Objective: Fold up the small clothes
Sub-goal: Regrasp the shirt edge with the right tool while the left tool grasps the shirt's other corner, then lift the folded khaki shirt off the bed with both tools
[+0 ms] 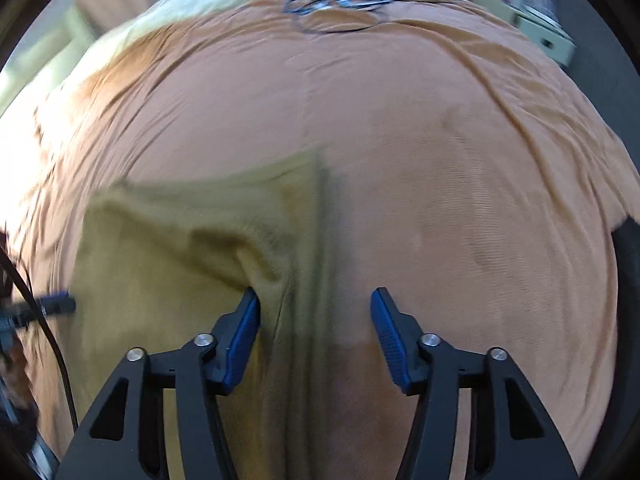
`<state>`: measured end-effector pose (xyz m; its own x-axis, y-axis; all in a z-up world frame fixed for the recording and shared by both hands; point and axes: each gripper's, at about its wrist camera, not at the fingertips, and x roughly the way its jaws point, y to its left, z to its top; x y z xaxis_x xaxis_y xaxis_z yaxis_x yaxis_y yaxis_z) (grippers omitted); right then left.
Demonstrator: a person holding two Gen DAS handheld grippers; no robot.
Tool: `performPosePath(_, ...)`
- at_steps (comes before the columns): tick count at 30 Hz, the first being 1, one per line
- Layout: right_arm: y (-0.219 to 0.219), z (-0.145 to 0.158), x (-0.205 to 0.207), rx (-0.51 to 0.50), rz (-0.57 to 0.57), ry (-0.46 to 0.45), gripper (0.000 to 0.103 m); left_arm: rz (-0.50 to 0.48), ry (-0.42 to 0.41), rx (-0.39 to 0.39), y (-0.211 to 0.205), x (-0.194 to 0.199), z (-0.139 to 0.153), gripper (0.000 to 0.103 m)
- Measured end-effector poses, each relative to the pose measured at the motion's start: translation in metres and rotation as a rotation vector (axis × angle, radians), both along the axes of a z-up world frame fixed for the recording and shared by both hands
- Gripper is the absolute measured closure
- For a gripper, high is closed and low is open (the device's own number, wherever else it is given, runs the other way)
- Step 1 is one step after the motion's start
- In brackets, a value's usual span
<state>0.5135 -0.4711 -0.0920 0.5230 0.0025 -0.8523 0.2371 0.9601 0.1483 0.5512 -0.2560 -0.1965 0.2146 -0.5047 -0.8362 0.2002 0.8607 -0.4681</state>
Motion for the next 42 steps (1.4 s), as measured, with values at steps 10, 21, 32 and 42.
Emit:
performPosePath(10, -0.02, -0.005, -0.012, 0.243, 0.065, -0.019, 0.054, 0.053, 0.002, -0.075, 0.005, 0.023, -0.002, 0.054)
performPosePath(21, -0.061, -0.039, 0.018, 0.483, 0.067, -0.022, 0.054, 0.134, 0.069, -0.231, 0.008, 0.048, -0.025, 0.086)
performPosePath(32, -0.041, -0.01, 0.012, 0.382, 0.112, -0.095, 0.089, 0.107, -0.036, -0.194, 0.003, 0.04, 0.016, 0.098)
performPosePath(42, 0.011, 0.065, -0.049, 0.274, 0.16, -0.219, 0.089, 0.09, -0.15, -0.227, 0.012, 0.0, 0.1, 0.098)
